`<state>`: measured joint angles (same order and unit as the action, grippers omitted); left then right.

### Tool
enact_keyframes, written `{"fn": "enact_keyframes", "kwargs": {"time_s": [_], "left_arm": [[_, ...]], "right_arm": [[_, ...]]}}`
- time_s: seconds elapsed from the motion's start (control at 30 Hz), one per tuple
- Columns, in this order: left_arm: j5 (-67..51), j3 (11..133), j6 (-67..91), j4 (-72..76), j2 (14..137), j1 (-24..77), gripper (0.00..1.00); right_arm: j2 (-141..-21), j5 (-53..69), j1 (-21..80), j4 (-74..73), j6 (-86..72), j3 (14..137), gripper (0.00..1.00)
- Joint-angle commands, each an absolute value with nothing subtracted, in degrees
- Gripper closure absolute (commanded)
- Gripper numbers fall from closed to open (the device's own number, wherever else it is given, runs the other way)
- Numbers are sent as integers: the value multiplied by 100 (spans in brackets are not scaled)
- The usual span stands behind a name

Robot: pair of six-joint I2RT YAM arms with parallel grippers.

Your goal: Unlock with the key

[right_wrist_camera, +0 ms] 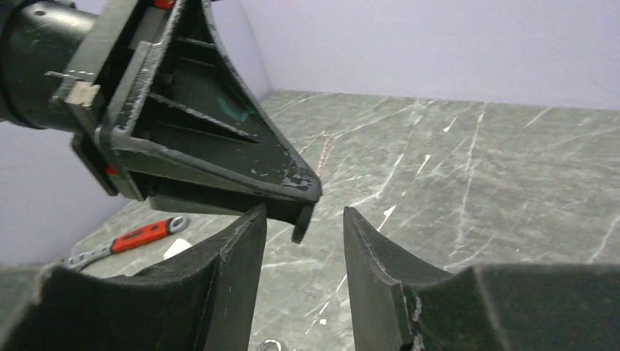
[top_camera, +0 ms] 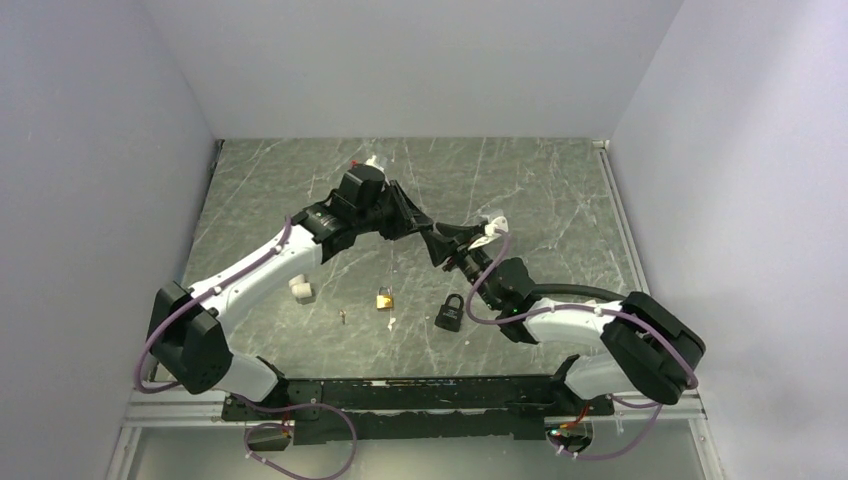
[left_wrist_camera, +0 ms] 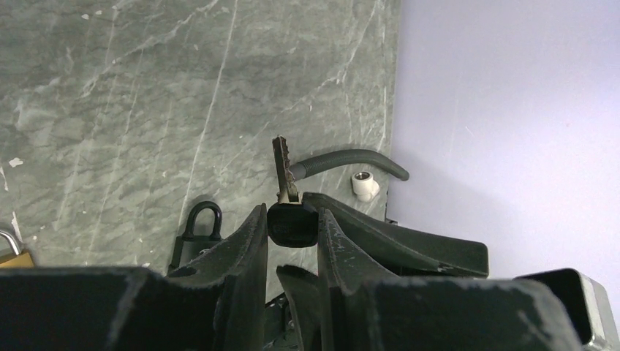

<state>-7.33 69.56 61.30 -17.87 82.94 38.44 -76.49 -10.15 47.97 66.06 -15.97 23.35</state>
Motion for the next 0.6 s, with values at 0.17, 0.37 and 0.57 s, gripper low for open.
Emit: {"fn": "enact_keyframes", "kwargs": {"time_s": [0.17,0.37,0.57], "left_arm": [[-943,6862,6291,-1466,7974,3814,90],[-1118,6859,6327,-1354,8016,3814,89],[-1107,6822,6350,-1313,7939,3814,89]], "right_arm": [[-7860,-1403,4825,7430,-1327,2628,55],[-7975,-1536,4855,7782,-1239,2627,59],[-8051,-1595,4856,7727,-1161,2748,67]]}}
